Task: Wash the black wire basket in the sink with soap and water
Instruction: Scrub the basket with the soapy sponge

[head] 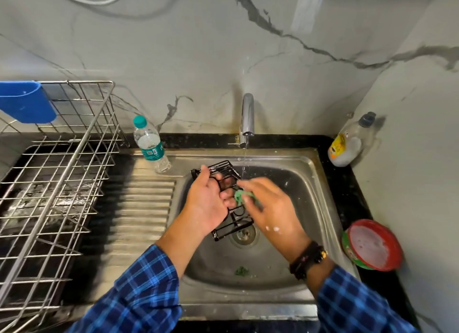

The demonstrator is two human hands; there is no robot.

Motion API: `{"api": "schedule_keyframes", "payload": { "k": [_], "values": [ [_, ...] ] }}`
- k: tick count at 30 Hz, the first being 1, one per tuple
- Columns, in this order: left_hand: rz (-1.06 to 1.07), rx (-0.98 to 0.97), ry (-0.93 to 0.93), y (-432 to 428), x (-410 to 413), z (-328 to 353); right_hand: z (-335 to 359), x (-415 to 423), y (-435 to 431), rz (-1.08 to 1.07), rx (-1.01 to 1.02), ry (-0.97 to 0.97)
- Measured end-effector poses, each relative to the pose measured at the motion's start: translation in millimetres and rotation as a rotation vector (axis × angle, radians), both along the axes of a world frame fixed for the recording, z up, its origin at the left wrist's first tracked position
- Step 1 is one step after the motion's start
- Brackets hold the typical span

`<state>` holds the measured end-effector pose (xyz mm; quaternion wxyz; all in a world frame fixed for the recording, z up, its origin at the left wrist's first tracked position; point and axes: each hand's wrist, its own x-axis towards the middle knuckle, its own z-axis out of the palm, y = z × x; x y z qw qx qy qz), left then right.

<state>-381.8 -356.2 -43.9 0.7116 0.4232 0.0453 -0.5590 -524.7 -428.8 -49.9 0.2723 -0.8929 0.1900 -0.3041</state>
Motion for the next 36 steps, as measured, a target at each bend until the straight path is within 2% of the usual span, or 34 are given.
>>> {"api": "schedule_keyframes", "payload": {
  "k": [3, 10, 12, 14, 16, 19, 22, 25, 26, 27, 29, 32, 34, 36],
  "values": [
    [0.025, -0.04, 0.038, -0.1, -1.1, 1.4, 7.0, 10.1, -3.2, 0.004, 0.019, 0.011],
    [0.179, -0.163, 0.133, 5.3, 4.7, -5.5, -31.1, -53.2, 13.2, 0.164, -0.111, 0.147],
    [0.21, -0.205, 0.172, 6.4, 8.9, -5.4, -39.9, -58.3, 13.3, 0.047, 0.013, 0.06],
    [0.235, -0.236, 0.197, 6.1, 10.3, -2.6, -34.4, -51.5, 11.6, -0.108, 0.053, -0.088],
    [0.243, -0.258, 0.2, 4.9, 7.1, -0.1, -23.1, -39.0, 13.0, -0.085, 0.013, -0.125],
    [0.262, -0.259, 0.205, 6.0, 3.1, 2.8, -23.4, -29.6, 14.3, 0.039, -0.127, -0.062],
    [0.297, -0.265, 0.24, 11.7, 0.6, 6.6, -38.4, -36.5, 4.0, -0.128, 0.035, -0.054],
    [0.313, -0.271, 0.247, 17.1, -3.0, 8.6, -46.3, -38.6, -6.3, -0.349, 0.448, -0.075],
    [0.322, -0.269, 0.25, 18.8, -2.5, 8.4, -45.7, -36.2, -4.6, -0.387, 0.512, -0.1],
    [0.335, -0.267, 0.261, 20.2, -1.1, 7.8, -41.8, -32.8, 0.9, -0.398, 0.549, -0.154],
    [0.362, -0.273, 0.281, 22.9, 1.2, 6.4, -28.9, -28.3, 16.9, -0.355, 0.485, -0.233],
    [0.389, -0.29, 0.28, 25.0, -0.1, 5.0, -29.0, -29.9, 29.4, -0.262, 0.31, -0.194],
    [0.369, -0.297, 0.276, 27.4, -2.0, 5.5, -40.6, -32.1, 19.5, -0.31, 0.391, -0.186],
    [0.335, -0.292, 0.265, 31.7, -5.3, 7.5, -50.1, -34.7, 3.4, -0.446, 0.589, -0.266]
  ]
}}
